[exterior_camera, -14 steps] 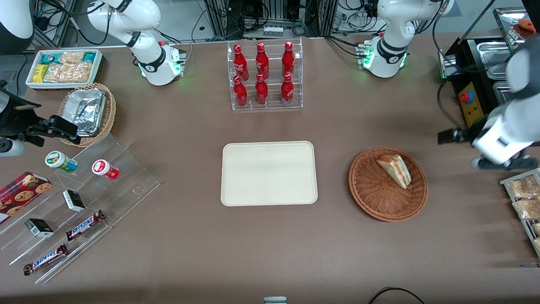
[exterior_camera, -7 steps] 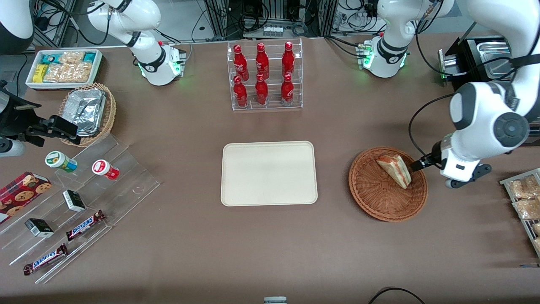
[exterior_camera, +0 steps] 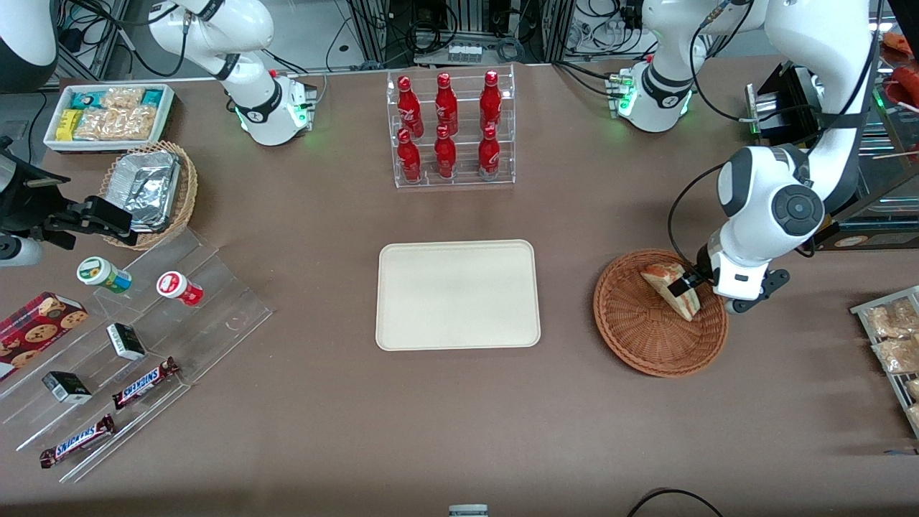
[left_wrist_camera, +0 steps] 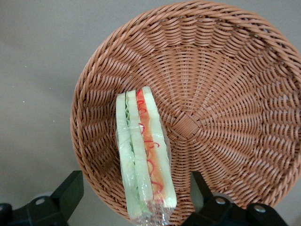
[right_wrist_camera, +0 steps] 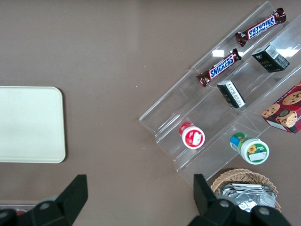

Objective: Place sandwich from basket to tray
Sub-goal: 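Lower the left gripper and close it on the wrapped sandwich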

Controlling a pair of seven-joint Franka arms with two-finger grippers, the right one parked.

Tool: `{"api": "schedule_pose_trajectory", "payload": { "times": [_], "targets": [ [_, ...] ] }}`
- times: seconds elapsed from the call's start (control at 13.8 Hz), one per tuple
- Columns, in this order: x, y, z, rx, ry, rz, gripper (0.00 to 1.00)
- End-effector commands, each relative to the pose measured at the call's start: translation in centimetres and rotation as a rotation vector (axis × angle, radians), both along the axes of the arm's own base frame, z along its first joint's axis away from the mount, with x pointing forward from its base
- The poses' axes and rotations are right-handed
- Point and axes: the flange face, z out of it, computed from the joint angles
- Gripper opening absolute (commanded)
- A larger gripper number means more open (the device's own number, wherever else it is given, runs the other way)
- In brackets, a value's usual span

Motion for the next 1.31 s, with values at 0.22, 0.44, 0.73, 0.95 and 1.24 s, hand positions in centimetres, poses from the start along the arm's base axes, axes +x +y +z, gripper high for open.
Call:
{"api": "schedule_pose_trajectory", "payload": {
  "times": [0.22, 0.44, 0.73, 0.95, 1.24],
  "targets": [
    [0.4, -1.8, -2.3, -0.002, -0.047, 0.048, 1.0],
    [0.3, -1.9, -3.3, 0.001, -0.032, 0.046, 0.98],
    [0.4, -1.9, -4.0, 0.002, -0.023, 0.047, 0.0],
    [0.4, -1.9, -4.2, 0.005, -0.019, 0.042, 0.0],
    [0.6, -1.9, -2.9, 0.007, -0.022, 0.029, 0.0]
  ]
}}
